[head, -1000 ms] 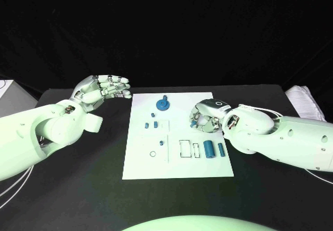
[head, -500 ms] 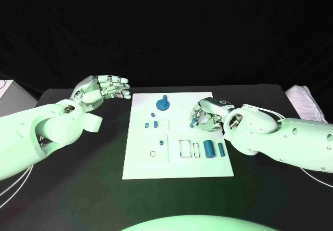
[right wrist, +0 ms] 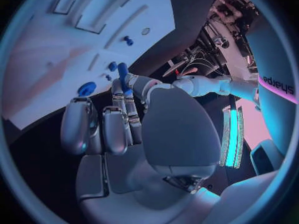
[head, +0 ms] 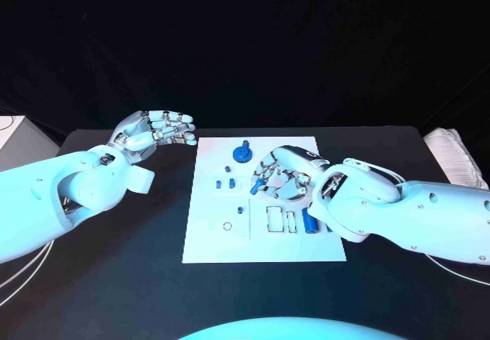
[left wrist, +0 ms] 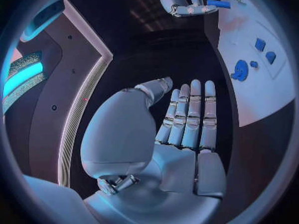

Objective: Assemble the parts on the task board

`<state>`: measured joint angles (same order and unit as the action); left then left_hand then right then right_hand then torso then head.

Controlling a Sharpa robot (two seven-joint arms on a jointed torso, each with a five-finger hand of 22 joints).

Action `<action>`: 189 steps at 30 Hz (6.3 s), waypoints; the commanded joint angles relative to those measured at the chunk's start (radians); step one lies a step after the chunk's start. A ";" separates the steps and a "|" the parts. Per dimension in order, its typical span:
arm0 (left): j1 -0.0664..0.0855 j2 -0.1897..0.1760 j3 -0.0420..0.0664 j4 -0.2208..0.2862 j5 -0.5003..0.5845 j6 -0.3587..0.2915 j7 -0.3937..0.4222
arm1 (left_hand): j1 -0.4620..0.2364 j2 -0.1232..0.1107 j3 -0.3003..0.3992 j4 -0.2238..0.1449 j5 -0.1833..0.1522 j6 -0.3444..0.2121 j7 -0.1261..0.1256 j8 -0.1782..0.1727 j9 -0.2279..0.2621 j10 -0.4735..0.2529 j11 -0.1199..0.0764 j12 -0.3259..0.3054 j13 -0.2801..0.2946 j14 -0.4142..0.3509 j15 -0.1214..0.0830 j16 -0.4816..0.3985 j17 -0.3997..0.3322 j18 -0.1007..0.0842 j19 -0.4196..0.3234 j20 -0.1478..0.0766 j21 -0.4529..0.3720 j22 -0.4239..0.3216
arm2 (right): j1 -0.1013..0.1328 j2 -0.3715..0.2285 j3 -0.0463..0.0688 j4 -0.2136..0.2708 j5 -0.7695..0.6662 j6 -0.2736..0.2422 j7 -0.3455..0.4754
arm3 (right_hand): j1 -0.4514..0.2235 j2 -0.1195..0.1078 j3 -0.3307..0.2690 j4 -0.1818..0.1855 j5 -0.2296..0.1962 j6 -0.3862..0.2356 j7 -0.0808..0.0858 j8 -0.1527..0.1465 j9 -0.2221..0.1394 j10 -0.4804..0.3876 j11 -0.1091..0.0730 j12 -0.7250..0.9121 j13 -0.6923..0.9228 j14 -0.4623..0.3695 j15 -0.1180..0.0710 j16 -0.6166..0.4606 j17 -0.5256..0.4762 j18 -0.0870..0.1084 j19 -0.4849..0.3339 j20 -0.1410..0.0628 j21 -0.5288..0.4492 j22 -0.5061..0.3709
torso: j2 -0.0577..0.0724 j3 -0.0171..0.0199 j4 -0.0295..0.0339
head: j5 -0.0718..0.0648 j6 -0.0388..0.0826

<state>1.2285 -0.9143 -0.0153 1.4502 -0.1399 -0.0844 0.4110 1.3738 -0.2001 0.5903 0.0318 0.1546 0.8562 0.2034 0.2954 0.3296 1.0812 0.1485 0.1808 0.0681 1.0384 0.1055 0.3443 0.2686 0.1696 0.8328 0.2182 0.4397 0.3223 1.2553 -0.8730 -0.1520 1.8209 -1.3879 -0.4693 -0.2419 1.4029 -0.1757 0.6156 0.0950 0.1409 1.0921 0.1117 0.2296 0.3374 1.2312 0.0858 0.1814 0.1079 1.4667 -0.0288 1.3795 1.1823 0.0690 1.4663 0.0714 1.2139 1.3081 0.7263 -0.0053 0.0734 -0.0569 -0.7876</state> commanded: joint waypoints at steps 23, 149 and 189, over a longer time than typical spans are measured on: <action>0.000 0.020 0.000 -0.002 0.004 0.022 0.000 | 0.002 0.004 -0.004 -0.004 0.001 0.008 0.003 -0.003 -0.001 0.002 0.001 -0.003 0.002 0.006 -0.001 -0.008 0.002 0.011 0.007 0.001 -0.001 0.001 | -0.104 0.195 -0.020 -0.070 -0.100 0.031 0.017 | -0.004 0.014 0.011 -0.016 -0.008 -0.007 0.005 0.025 0.081 0.042 -0.040 -0.013 0.008 0.032 -0.003 0.000 -0.007 -0.003 0.011 -0.004 -0.011 0.124 | 0.003 0.0012 0.0023 | 0.031 0.000; -0.019 0.000 0.001 0.032 -0.015 0.081 0.010 | -0.019 -0.006 -0.017 0.007 0.002 -0.003 0.003 -0.016 -0.008 -0.015 0.008 -0.022 0.001 -0.029 0.013 -0.043 0.019 0.006 -0.038 0.024 -0.065 -0.034 | -0.109 -0.319 -0.046 0.127 -0.051 0.014 -0.293 | -0.169 0.004 -0.639 0.199 0.116 -0.077 -0.019 0.054 0.180 0.176 -0.069 1.165 1.238 0.071 -0.025 0.124 0.210 -0.028 0.060 -0.021 0.118 0.202 | -0.008 -0.0042 -0.0186 | -0.044 0.006; -0.019 -0.007 0.001 0.036 -0.016 0.082 -0.004 | -0.020 -0.003 -0.018 0.009 0.003 -0.002 0.005 -0.016 -0.008 -0.015 0.008 -0.023 0.002 -0.029 0.012 -0.040 0.022 0.011 -0.025 0.024 -0.065 -0.035 | -0.164 -0.192 -0.043 0.075 -0.039 -0.120 -0.288 | -0.100 0.107 -0.610 0.197 0.243 -0.028 -0.054 0.109 0.214 0.246 -0.100 1.243 1.333 0.083 -0.048 0.151 0.278 -0.042 0.075 -0.040 0.201 0.227 | -0.012 -0.0055 -0.0190 | -0.033 -0.010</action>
<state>1.2090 -0.9220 -0.0156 1.4836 -0.1525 -0.0216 0.4021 1.3626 -0.2033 0.5766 0.0401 0.1546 0.8597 0.2069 0.2859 0.3227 1.0742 0.1555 0.1624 0.0686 1.0166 0.1163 0.3039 0.2895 0.1694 0.7985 0.2413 0.3814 0.2883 1.0935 -1.0608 -0.1939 1.8875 -1.4786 -0.5349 -0.5470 1.2630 -0.1226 -0.0010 0.2917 0.3780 1.0418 0.0726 0.3295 0.5410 1.4579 -0.0128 1.4175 1.3078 1.4664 -0.0690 1.5263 1.3077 0.0372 1.4663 0.0392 1.4116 1.3081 0.7153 -0.0105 0.0546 -0.0889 -0.7974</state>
